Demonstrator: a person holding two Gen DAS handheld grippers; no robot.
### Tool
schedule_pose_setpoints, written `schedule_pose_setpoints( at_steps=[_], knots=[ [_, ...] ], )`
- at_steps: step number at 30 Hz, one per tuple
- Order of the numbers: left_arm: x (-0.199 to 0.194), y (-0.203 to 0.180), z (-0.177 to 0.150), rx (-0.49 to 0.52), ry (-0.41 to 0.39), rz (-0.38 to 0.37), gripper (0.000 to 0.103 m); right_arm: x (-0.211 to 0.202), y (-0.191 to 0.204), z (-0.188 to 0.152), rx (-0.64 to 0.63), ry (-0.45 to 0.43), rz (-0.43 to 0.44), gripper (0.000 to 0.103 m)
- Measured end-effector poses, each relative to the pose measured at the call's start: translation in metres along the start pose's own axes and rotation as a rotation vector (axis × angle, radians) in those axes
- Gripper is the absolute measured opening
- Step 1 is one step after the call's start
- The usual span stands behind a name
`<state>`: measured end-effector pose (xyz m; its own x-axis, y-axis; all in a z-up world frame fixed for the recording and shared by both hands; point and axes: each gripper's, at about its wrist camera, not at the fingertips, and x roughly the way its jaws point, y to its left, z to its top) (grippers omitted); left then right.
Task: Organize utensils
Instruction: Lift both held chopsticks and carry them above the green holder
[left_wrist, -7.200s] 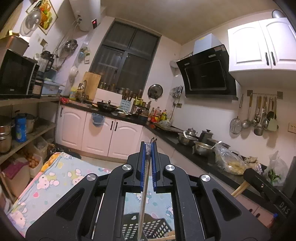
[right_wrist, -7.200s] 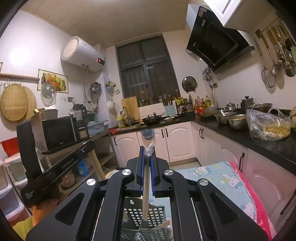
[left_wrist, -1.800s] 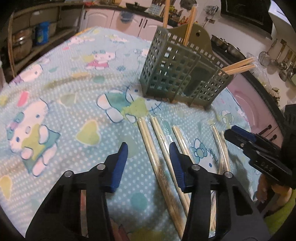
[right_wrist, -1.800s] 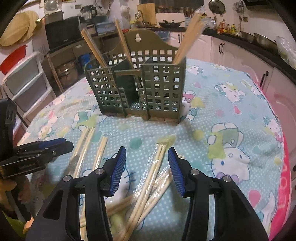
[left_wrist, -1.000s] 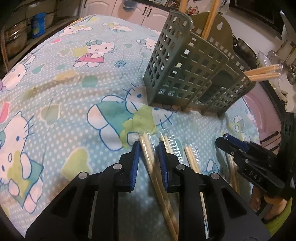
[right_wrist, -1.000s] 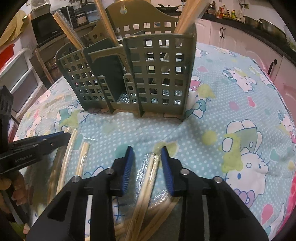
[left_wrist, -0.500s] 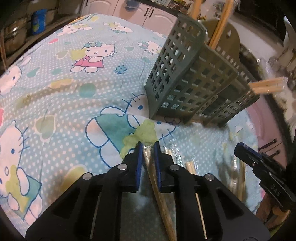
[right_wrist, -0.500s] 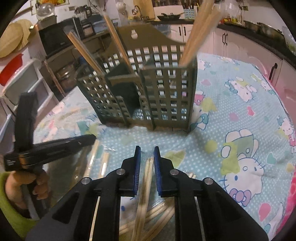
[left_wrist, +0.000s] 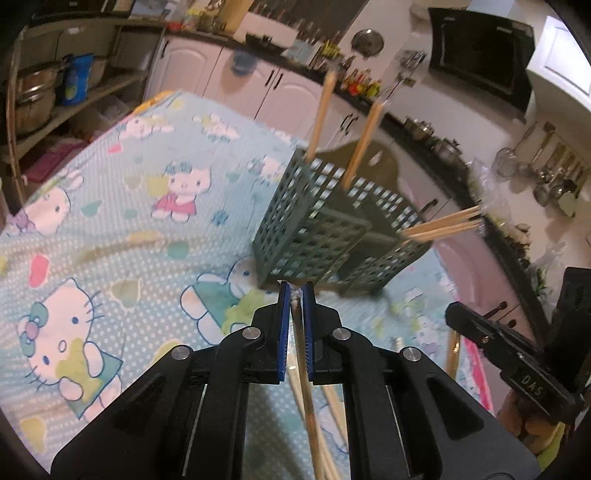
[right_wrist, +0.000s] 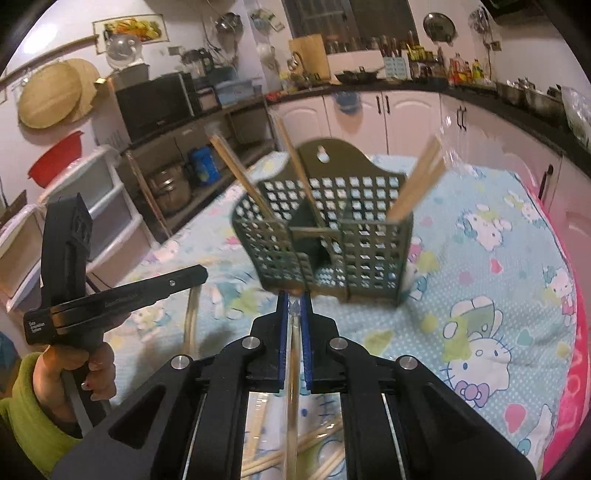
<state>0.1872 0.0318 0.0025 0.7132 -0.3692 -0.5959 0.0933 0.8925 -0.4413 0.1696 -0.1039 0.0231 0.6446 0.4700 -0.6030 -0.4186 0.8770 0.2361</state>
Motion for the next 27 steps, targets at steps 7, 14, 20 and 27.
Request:
schedule_pose_setpoints(
  at_steps=[7,14,20,27],
  knots=[
    [-0.031,-0.02,0.01,0.032,-0.088,-0.031,0.002,-0.029,0.013,0.009,-0.004,-0.086,0.03,0.007],
    [-0.055,-0.032,0.02,0.059,-0.152,-0.051,0.002,-0.059,0.013,0.016,0.016,-0.203,0.033,0.007],
    [-0.064,-0.041,0.027,0.077,-0.183,-0.067,0.002,-0.076,0.004,0.019,0.049,-0.281,0.013,0.007],
    [-0.071,-0.056,0.039,0.112,-0.216,-0.094,0.002,-0.094,0.001,0.024,0.059,-0.353,-0.009,0.007]
  ],
)
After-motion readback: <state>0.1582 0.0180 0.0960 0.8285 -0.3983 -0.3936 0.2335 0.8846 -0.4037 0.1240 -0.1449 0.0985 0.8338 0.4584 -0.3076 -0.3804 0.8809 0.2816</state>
